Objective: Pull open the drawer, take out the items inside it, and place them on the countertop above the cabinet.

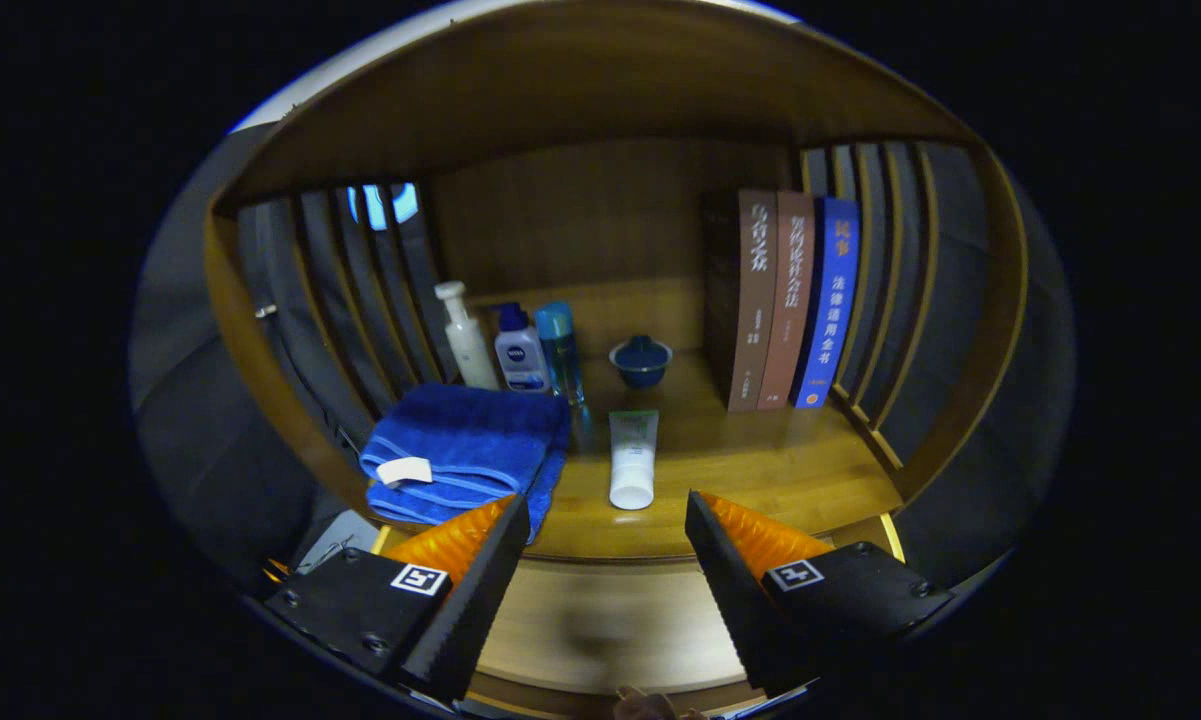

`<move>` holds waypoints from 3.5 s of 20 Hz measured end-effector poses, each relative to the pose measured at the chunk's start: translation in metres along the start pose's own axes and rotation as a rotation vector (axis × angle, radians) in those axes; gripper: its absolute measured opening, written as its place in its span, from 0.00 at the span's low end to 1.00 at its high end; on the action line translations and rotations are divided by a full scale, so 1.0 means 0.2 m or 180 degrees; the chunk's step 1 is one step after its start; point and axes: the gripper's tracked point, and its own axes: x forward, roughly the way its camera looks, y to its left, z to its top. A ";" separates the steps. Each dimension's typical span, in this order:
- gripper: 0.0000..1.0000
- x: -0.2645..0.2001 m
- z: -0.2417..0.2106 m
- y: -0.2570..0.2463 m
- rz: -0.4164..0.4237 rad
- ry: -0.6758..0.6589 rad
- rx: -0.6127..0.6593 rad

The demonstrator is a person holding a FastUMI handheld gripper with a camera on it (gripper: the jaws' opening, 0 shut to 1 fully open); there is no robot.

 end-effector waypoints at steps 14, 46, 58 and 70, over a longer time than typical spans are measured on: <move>0.99 -0.75 -0.42 0.07 0.0049 -0.1260 -0.0239; 0.99 -0.27 -0.96 -0.06 -0.0264 -0.0753 0.0042; 0.99 0.12 -0.77 -0.08 -0.0261 -0.0733 0.0001; 0.99 0.31 -0.69 -0.10 -0.0269 -0.0750 0.0000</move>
